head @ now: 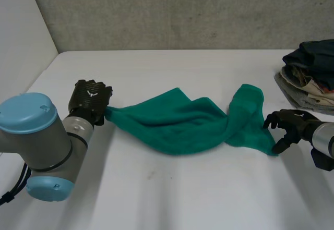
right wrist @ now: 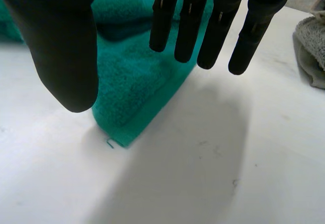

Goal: Fold the laundry.

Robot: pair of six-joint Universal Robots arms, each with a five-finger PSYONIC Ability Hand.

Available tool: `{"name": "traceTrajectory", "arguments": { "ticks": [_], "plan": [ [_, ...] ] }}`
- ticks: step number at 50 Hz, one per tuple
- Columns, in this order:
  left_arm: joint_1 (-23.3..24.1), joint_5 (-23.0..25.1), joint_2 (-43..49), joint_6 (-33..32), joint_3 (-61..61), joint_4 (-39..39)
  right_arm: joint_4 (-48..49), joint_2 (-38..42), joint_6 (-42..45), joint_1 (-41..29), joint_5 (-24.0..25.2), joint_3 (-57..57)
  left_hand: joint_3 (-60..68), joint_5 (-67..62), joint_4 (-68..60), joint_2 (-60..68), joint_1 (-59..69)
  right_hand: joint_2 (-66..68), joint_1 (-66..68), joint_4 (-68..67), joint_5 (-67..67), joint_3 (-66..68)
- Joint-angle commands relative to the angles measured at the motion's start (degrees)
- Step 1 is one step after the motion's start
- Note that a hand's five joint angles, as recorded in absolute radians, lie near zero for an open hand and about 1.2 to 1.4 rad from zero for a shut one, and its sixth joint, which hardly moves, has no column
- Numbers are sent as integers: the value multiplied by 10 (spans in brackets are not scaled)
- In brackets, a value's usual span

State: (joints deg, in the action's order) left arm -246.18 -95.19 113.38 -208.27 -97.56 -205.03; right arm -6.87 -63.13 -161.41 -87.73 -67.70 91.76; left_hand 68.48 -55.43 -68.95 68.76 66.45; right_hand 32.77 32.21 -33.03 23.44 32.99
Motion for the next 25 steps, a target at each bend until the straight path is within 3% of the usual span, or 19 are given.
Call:
{"name": "traceTrajectory", "arguments": {
  "ticks": [1,12,13,16,20,25],
  "plan": [
    [1,1,1,0,-1,0,50,31,0,-6,-3,-1,115,-146,-110,112,136,88,93,-85,81,85],
    [2,1,1,0,-2,0,64,56,1,-9,-5,-9,115,-146,-110,112,136,135,140,-132,128,132],
    [2,1,1,0,-2,0,67,56,0,-9,-5,-9,115,-146,-110,112,136,168,174,-166,161,166],
    [3,1,1,0,-3,0,75,56,0,-9,-5,-8,115,-146,-110,112,136,471,477,-469,465,469],
    [4,0,-8,0,-8,1,91,46,0,-8,-7,1,115,-146,-110,112,136,472,478,-470,466,470],
    [3,-2,-71,1,-11,9,85,-79,-2,-2,-9,-5,115,-146,-110,112,136,472,478,-470,466,470]
  ]
}}
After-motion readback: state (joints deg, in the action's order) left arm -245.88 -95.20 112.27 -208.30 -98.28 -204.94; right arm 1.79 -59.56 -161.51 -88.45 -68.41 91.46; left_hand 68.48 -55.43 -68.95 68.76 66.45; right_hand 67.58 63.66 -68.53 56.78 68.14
